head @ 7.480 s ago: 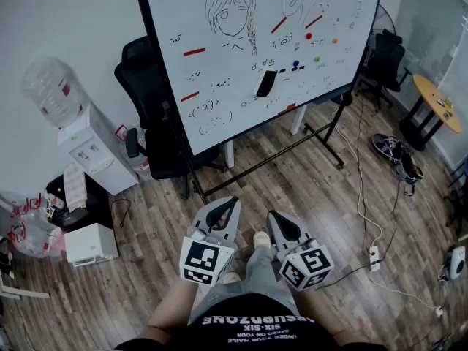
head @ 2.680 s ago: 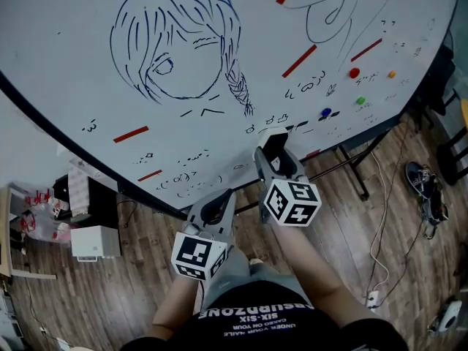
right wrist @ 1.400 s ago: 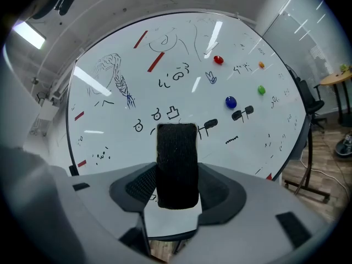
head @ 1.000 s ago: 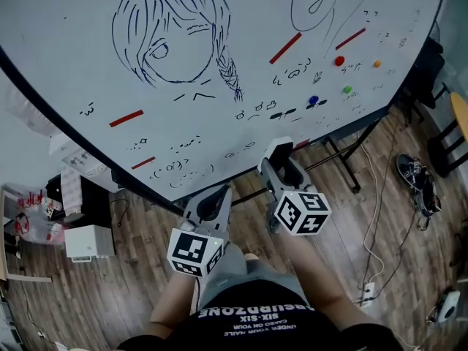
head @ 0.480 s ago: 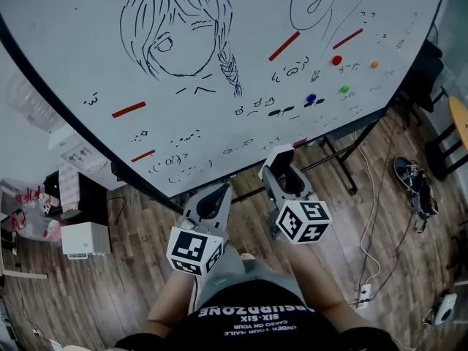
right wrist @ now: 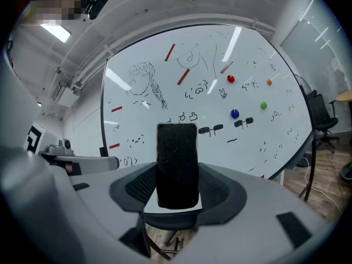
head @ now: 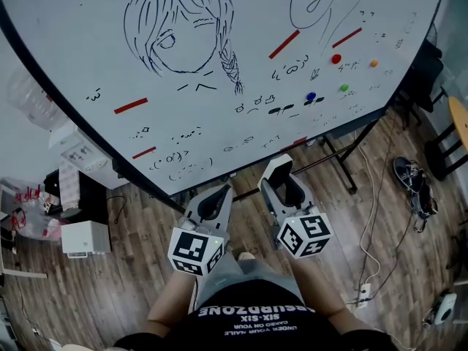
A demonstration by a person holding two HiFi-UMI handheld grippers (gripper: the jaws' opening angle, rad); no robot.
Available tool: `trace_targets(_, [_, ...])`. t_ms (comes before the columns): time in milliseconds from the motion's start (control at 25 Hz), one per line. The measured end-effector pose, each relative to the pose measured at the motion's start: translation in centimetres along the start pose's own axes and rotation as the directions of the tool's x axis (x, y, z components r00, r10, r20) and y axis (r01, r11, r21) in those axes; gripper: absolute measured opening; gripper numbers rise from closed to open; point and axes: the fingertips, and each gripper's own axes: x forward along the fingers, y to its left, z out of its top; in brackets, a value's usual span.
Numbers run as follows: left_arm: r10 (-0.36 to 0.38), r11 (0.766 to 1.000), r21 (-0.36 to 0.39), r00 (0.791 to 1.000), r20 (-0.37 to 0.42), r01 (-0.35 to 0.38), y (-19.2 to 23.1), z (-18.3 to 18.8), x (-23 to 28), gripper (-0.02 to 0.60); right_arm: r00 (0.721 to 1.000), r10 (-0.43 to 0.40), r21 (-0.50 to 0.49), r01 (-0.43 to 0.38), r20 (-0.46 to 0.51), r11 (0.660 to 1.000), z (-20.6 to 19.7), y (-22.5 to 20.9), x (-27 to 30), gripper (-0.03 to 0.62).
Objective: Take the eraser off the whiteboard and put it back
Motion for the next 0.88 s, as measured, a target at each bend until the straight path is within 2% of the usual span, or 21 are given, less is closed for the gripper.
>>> trace_targets(160, [0.001, 1.0, -0.011, 1.0, -0.009, -0.001, 0.2, -0.4, -0.3, 0.006, 1.0, 0.018, -0.052, -0.018, -0.004, 0.998, -0.4, 1.0, -0.9, 0.222])
trace_targets(360, [0.005, 1.0, -0.031, 1.0, -0.026, -0.005, 0.4, -1.3, -0.9, 0.006, 0.999, 0.04, -0.065, -0.04, -0.011, 0.997, -1.2, 1.6, -2.0, 0.221])
trace_targets(880, [-0.021, 1.0, -0.02, 0.998, -0.065, 0.019, -0.2, -2.7, -1.0, 0.006, 0.999, -0.016, -0.064, 0.012, -0.049, 0.998, -3.5, 0.1, -4.5, 0.222])
